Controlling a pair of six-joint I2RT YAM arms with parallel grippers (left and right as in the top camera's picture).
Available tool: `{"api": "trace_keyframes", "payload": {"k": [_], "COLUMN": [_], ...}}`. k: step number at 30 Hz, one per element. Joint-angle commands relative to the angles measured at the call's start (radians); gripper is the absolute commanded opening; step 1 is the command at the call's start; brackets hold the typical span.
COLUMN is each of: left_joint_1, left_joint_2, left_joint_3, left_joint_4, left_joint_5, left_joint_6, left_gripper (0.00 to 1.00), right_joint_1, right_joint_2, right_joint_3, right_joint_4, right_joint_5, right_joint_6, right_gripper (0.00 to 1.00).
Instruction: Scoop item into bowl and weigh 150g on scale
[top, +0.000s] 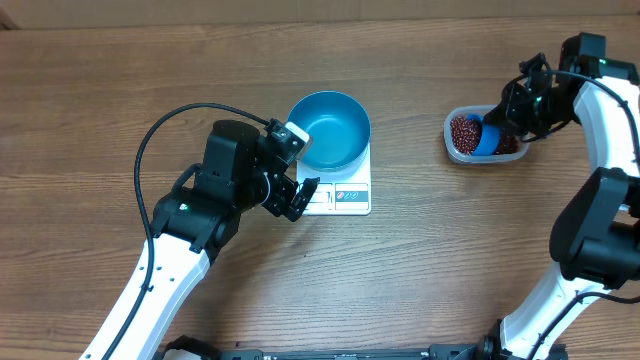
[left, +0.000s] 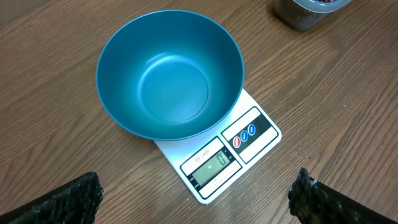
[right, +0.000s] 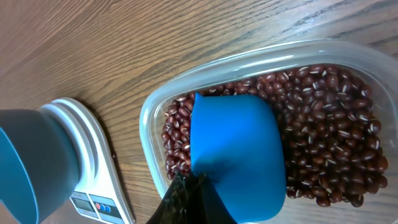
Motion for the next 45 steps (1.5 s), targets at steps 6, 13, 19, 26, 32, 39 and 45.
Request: {"api": "trace_keyframes", "payload": {"k": [6,13,19,26,32,39,45], "left_joint_1": [-0.003,-0.003,-0.003,-0.003,-0.003,-0.003,-0.003], "left_joint_2": [0.003,0.003,0.003,0.003,0.003,0.003,0.003], "left_joint_3": [0.024,0.024,0.024,0.024,0.024,0.024,0.024], "left_joint_4": [0.005,0.004,0.004,0.004,0.005,0.005,0.005], "left_joint_5": [-0.002,-0.002,-0.002,-0.002,-0.002,-0.002,-0.002], "left_joint_6": [-0.014,-0.014,-0.014,-0.014,-0.014,-0.014,-0.014], "left_gripper": [1.0,1.0,0.99,1.0,1.0,0.99,1.0], "right_joint_1": [-0.02,-0.043,-0.043,-0.043,-0.051,-0.088,-0.115], "right_joint_2": [0.061,0.106,0.11,0.11,0.11,0.11,0.111], "right_joint_3": [-0.076,-0.089,-0.091,-0.091,-0.091,-0.091,-0.091], "right_joint_4": [-0.003,0.004,0.012,0.04,0.05,0.048,0.045], "right_joint_5": [0.009,-0.019,-0.015,0.012,0.016,0.015,0.014], "right_joint_6": [0.009,0.008,0.001,-0.036,-0.044,-0.05,-0.051], "right_gripper": [0.04,0.04,0.04,0.04,0.04,0.04,0.04]}}
